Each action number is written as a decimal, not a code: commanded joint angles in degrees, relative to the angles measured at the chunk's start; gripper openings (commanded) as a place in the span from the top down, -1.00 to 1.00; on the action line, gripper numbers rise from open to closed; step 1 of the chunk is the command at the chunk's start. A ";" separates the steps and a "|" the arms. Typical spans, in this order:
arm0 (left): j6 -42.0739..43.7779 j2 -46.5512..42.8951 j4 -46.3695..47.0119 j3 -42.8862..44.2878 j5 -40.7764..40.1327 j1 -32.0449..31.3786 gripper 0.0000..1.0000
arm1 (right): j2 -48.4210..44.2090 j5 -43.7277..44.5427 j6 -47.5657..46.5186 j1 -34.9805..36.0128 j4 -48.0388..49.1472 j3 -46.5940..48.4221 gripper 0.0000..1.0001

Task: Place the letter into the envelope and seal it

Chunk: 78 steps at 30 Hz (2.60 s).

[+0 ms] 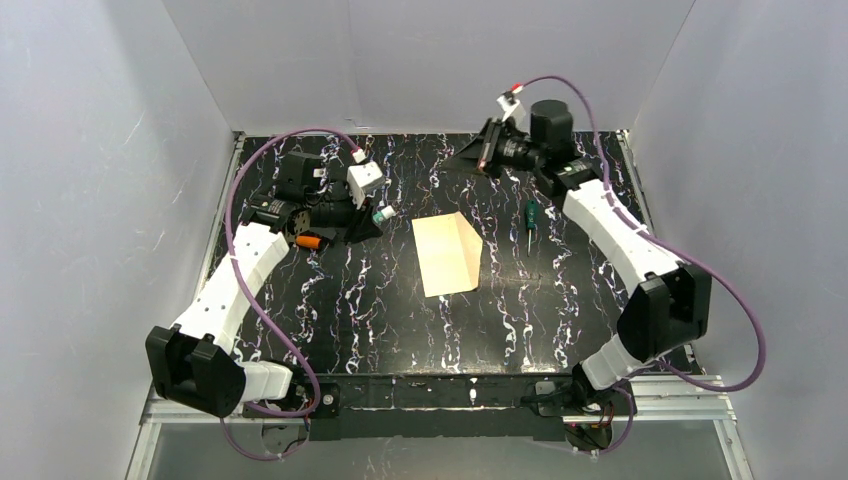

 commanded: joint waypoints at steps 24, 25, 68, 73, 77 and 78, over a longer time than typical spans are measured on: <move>-3.06 -0.33 -1.76 1.65 8.26 0.12 1.00 | -0.99 -6.09 0.03 7.64 4.93 -6.14 -0.35; -3.07 -0.25 -1.75 1.68 8.32 0.10 1.00 | -1.17 -6.00 2.44 8.20 8.39 -7.07 -0.47; -1.36 -1.36 -2.32 -0.76 6.47 3.30 1.00 | -0.04 -14.74 38.58 -2.74 50.38 -12.44 0.97; -2.87 -0.02 -2.36 1.69 7.56 3.28 1.00 | 1.11 2.96 -9.34 -3.58 -16.29 2.44 0.97; -4.53 -0.74 -0.94 1.90 8.71 3.28 1.00 | 3.51 29.92 -26.71 -3.75 -38.01 4.65 0.97; -4.87 -1.04 -0.63 1.76 8.84 3.32 1.00 | 3.05 34.74 -27.62 -3.76 -38.88 2.70 0.97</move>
